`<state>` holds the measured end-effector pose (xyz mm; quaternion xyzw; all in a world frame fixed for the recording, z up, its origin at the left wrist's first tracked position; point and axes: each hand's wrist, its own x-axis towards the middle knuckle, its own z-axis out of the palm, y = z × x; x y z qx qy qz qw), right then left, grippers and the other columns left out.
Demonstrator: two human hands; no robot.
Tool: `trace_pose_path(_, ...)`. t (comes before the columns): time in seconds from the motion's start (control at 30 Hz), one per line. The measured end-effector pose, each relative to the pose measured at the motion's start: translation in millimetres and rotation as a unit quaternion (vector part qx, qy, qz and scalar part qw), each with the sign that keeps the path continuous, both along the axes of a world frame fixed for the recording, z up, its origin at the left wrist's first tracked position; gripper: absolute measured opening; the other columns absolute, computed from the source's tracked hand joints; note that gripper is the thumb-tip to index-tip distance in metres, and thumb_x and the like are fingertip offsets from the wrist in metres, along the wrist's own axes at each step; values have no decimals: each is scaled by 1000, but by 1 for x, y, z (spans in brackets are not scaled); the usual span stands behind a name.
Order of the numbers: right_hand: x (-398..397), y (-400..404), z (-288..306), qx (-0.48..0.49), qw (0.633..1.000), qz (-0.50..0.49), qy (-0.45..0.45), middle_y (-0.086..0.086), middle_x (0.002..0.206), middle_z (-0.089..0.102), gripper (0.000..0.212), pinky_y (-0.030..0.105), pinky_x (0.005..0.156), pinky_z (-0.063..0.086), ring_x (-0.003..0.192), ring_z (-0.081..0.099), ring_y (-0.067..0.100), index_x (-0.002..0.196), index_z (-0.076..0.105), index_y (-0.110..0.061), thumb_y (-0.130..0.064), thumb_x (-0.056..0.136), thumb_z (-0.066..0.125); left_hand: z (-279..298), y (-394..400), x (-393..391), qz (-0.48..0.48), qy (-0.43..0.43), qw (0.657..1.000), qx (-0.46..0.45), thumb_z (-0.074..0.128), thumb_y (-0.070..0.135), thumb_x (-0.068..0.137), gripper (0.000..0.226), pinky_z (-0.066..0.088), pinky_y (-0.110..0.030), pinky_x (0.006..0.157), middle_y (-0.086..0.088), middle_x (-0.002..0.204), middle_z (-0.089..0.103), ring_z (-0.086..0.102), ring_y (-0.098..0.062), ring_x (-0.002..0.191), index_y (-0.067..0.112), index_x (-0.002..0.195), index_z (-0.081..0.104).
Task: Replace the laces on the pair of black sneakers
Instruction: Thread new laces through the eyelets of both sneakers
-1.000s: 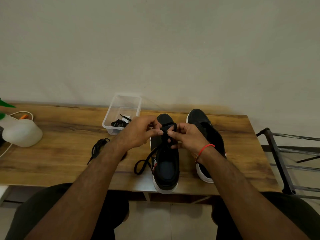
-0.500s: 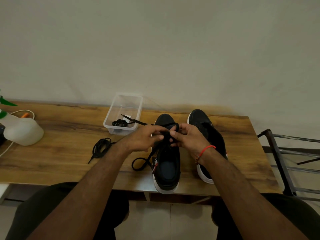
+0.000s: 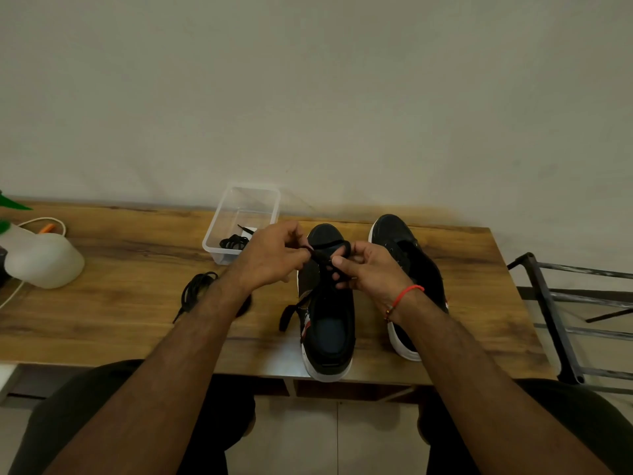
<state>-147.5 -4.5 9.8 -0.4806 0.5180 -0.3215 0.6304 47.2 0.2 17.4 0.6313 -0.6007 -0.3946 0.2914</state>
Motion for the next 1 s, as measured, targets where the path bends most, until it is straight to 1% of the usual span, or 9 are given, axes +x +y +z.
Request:
trace_pose_path(0.1, 0, -1, 0, 7, 1000, 1, -1, 6, 80, 69, 6, 25, 64, 59, 70, 65, 14, 95, 63, -8, -2, 95, 62, 1, 2, -9, 54, 113, 991, 52, 64, 8, 96, 7, 64, -48, 67, -13, 91, 74, 76, -24, 78, 10, 98, 58)
trace_pose_path(0.2, -3, -1, 0, 16, 1000, -1, 4, 6, 84, 71, 5, 28, 68, 60, 76, 68, 16, 98, 65, -5, -2, 93, 65, 1, 1, -13, 100, 149, 982, 67, 58, 10, 100, 5, 64, -48, 66, -17, 98, 70, 72, -23, 73, 11, 103, 61)
trace_pose_path(0.27, -5, -2, 1, 23, 1000, -6, 16, 6, 86, 71, 6, 29, 69, 61, 79, 68, 16, 98, 67, -4, -3, 92, 67, 1, 1, -11, 105, 124, 985, 52, 57, 10, 100, 11, 64, -44, 62, -14, 99, 69, 71, -18, 71, 15, 106, 66)
trace_pose_path(0.4, -6, -3, 2, 44, 998, -26, 30, 11, 92, 70, 4, 31, 69, 61, 84, 69, 18, 92, 68, -4, -4, 90, 70, 0, 1, 1, 65, 9, 997, 38, 66, 11, 97, 14, 63, -37, 55, -3, 94, 72, 74, -17, 73, 18, 108, 72)
trace_pose_path(0.53, -9, -3, 0, 69, 996, -32, 46, 13, 98, 72, 3, 30, 68, 60, 91, 71, 22, 91, 68, -5, -5, 89, 71, 2, 1, 10, 80, -1, 994, 77, 70, 10, 93, 11, 64, -39, 56, -2, 93, 73, 75, -18, 70, 19, 99, 72)
trace_pose_path(0.67, -18, -3, 3, 94, 992, 9, 84, 15, 93, 71, 3, 32, 69, 61, 83, 70, 24, 91, 67, -4, -1, 91, 68, 0, 0, 17, 121, -37, 989, 71, 70, 11, 94, 9, 60, -32, 49, -1, 89, 70, 73, -14, 62, 20, 97, 70)
trace_pose_path(0.83, -24, 0, 5, 132, 982, 44, 129, 16, 92, 70, 5, 38, 71, 62, 80, 68, 26, 97, 65, 0, -2, 92, 66, -7, 1, 16, 135, -84, 985, 66, 67, 16, 96, 7, 62, -34, 52, -3, 89, 69, 73, -16, 64, 24, 96, 68)
trace_pose_path(0.9, -22, 0, 6, 136, 987, 13, 87, 16, 93, 69, 6, 40, 70, 62, 80, 67, 26, 97, 64, -1, -5, 93, 66, -11, 2, 15, 128, -99, 984, 77, 65, 15, 97, 9, 63, -37, 57, -5, 90, 68, 73, -18, 69, 22, 102, 67)
trace_pose_path(1.0, -24, -5, 12, 146, 979, -112, -87, 14, 90, 68, 4, 43, 78, 61, 83, 67, 27, 96, 62, -4, -8, 96, 61, -12, 2, 15, 102, -88, 986, 101, 66, 13, 97, 14, 61, -32, 54, -4, 94, 67, 70, -17, 75, 22, 106, 62)
